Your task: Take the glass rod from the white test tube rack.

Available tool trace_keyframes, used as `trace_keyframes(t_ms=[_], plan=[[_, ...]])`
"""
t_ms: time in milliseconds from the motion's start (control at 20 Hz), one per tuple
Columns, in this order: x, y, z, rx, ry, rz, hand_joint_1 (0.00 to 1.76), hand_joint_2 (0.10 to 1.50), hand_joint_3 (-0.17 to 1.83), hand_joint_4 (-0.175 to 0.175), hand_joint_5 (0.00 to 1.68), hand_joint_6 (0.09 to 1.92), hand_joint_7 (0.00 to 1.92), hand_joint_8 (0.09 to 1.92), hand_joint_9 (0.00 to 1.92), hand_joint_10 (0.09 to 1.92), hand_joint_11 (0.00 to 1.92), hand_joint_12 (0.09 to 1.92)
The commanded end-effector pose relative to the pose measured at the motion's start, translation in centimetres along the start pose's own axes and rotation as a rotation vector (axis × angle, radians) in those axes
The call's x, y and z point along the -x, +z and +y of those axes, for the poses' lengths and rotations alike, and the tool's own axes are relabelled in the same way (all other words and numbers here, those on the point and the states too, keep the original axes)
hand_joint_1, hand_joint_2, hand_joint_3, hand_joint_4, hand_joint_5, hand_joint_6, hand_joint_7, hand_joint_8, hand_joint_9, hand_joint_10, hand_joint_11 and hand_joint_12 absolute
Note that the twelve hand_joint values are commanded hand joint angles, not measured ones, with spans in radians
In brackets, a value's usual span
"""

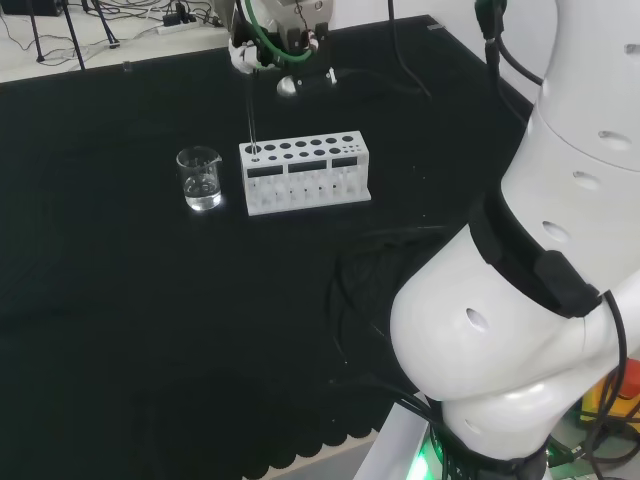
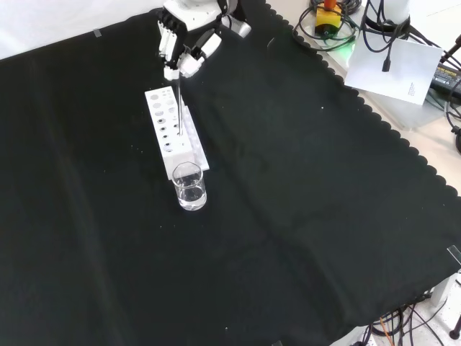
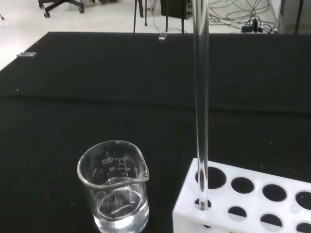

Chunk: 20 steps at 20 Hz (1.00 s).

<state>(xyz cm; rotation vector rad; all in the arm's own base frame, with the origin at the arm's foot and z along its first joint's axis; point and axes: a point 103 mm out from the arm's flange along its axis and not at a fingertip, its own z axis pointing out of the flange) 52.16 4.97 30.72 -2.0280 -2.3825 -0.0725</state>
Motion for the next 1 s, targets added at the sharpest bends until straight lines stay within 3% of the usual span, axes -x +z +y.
trace_keyframes(t_ms=[50, 300, 600, 1000], plan=[[-0.2, -5.1, -1.5, -0.004, 0.015, -0.037, 1.30, 1.12, -0.17, -0.175, 1.28, 0.20, 1.13, 1.09, 1.62, 0.84, 1.69, 0.41], [-0.9, -8.3, -2.3, 0.075, 0.002, -0.017, 1.30, 1.12, -0.17, -0.175, 1.29, 0.18, 1.12, 1.11, 1.63, 0.84, 1.70, 0.40], [-1.9, -8.7, -2.0, 0.074, -0.012, -0.022, 1.30, 1.12, -0.17, -0.175, 1.29, 0.18, 1.12, 1.11, 1.63, 0.84, 1.71, 0.40], [-3.1, -8.4, -2.1, 0.078, -0.063, -0.027, 1.30, 1.12, -0.17, -0.175, 1.30, 0.16, 1.12, 1.11, 1.63, 0.83, 1.71, 0.40]])
